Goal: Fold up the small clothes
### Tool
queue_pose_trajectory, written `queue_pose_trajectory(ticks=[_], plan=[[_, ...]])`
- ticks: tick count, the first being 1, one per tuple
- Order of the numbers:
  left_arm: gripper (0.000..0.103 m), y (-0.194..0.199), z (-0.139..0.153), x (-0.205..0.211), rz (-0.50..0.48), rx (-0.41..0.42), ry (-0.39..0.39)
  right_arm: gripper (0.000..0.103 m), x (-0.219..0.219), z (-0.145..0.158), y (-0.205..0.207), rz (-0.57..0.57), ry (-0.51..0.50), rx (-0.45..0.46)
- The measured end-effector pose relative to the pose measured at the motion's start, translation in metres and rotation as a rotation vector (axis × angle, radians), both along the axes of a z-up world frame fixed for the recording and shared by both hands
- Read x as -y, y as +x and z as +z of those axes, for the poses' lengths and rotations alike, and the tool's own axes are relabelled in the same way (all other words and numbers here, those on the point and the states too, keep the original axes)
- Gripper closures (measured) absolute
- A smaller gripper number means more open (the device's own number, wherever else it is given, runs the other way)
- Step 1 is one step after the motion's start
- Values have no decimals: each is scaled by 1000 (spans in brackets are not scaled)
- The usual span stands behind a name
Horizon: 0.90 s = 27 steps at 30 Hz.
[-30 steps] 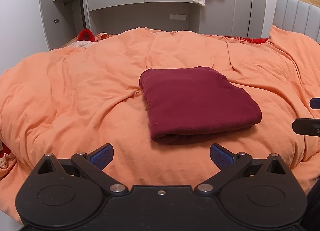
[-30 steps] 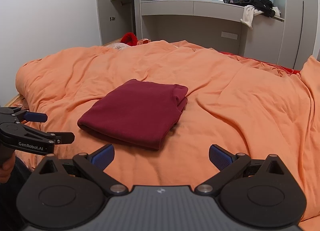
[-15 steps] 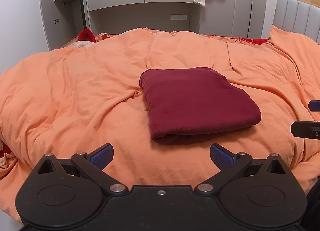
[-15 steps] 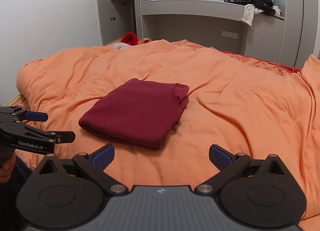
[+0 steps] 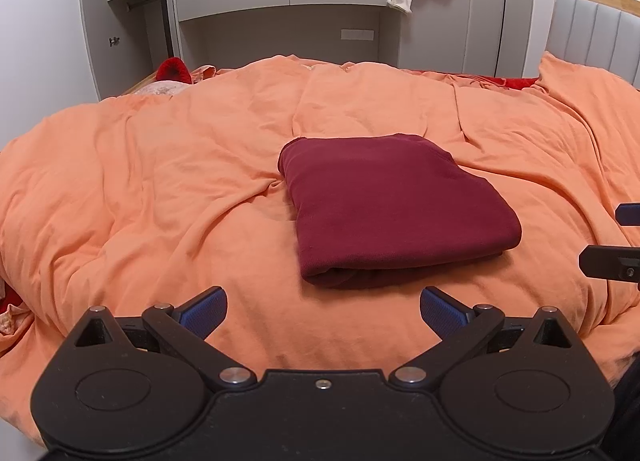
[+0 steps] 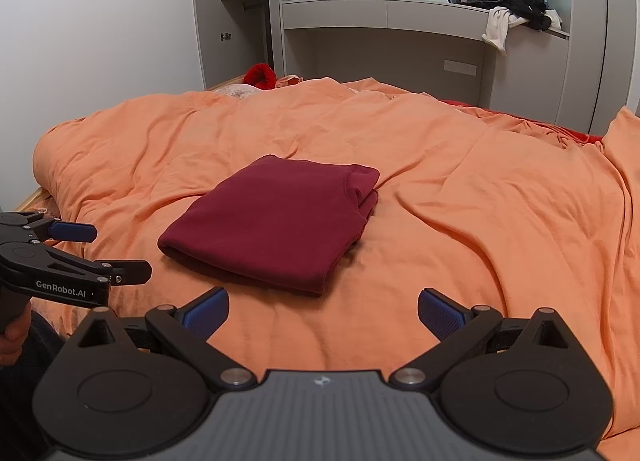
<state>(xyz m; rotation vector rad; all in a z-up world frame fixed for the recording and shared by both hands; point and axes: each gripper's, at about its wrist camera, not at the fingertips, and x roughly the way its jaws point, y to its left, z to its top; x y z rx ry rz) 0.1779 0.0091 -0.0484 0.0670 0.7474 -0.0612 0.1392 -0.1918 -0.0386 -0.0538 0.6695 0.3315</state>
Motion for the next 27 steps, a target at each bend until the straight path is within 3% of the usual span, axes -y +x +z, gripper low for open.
queue_pose_trajectory(ticks=[27], plan=[[0,0,0,3,-6,-6,-1,0,4,-2,1,-9,-9,-4]])
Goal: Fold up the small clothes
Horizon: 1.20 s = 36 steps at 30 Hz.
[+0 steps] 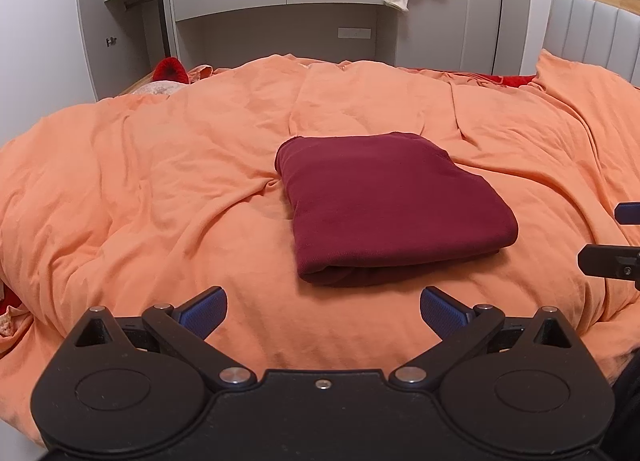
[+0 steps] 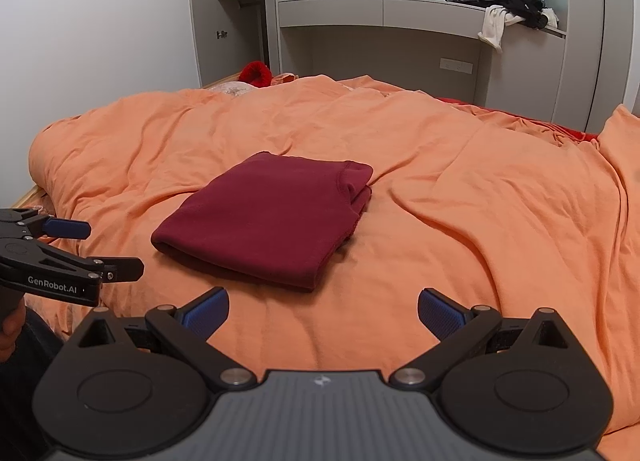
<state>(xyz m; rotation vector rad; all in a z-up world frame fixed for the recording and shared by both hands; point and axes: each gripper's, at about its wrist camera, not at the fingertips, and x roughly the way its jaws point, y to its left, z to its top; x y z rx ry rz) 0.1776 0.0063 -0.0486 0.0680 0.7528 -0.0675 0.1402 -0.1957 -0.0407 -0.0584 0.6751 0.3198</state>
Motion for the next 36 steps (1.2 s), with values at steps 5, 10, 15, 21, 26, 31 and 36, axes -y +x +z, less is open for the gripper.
queue_pose_trajectory(ticks=[5,10,15,21,26,31,36], plan=[[0,0,1,1,-5,1,-4,0,0,1,0,1,0,3],[0,-1,2,0,-9,0,-4,0,0,1,0,1,-1,3],[0,-1,2,1,-11,2,-5,0,0,1,0,5,-3,6],[0,-1,2,2,-25,6,-8,0,-1,1,-1,9,-5,4],[0,-1,2,4,-32,18,-9,0,0,1,-1,11,-6,4],[0,-3,2,3,-39,32,-24,0,2,2,-1,6,-3,8],[0,-4,6,-1,-32,63,-41,0,3,2,-1,5,-2,6]])
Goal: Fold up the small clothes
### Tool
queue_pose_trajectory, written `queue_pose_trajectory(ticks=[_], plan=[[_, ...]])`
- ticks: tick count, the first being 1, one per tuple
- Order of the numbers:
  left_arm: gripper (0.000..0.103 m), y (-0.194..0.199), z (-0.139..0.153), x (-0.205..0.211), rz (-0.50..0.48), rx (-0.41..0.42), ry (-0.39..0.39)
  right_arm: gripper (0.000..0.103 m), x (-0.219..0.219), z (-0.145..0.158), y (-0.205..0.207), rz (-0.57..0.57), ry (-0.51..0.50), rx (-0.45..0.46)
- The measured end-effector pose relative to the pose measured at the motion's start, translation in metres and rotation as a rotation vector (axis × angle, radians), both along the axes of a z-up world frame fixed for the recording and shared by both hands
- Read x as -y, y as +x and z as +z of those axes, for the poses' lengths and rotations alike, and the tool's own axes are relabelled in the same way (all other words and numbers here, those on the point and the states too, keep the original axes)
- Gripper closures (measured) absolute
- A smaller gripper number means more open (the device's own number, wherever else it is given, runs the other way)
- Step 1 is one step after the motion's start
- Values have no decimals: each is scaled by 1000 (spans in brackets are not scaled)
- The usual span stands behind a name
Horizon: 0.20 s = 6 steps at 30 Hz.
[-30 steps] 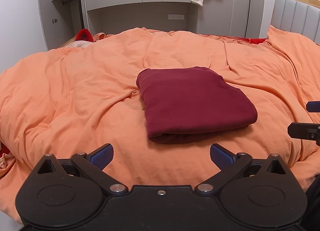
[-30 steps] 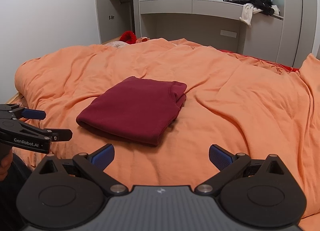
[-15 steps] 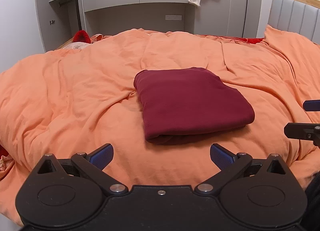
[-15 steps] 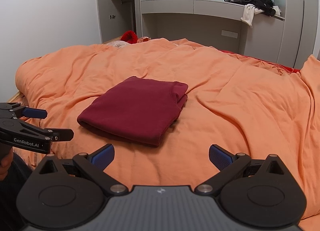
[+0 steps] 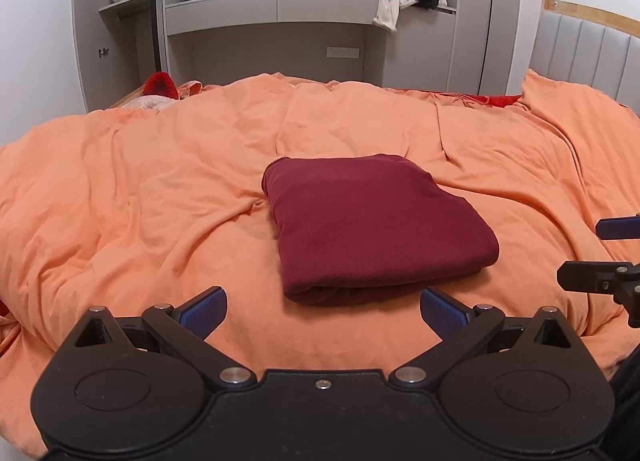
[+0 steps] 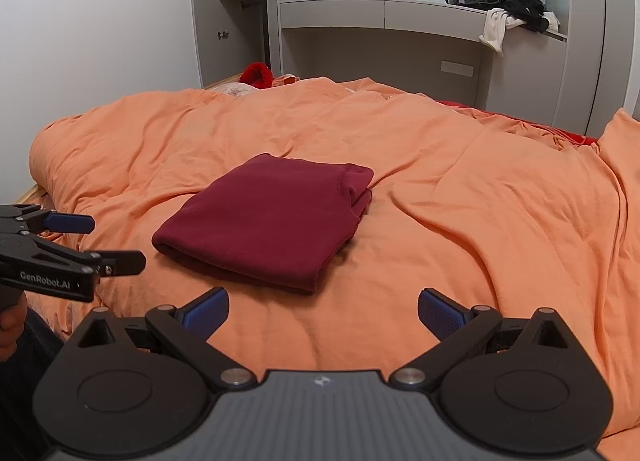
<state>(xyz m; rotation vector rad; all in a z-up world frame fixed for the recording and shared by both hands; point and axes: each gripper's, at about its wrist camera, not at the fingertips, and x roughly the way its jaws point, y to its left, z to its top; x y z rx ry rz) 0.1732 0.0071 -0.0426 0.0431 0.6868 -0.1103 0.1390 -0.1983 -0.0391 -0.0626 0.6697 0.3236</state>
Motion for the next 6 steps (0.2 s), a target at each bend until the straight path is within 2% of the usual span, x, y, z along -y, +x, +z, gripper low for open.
queue_pose_trajectory(ticks=[3,6], plan=[[0,0,1,-1,5,7,-1,0,0,0,0,-1,2,0],[0,3,0,-4,9,-26,-42,0,1,-1,0,-6,6,0]])
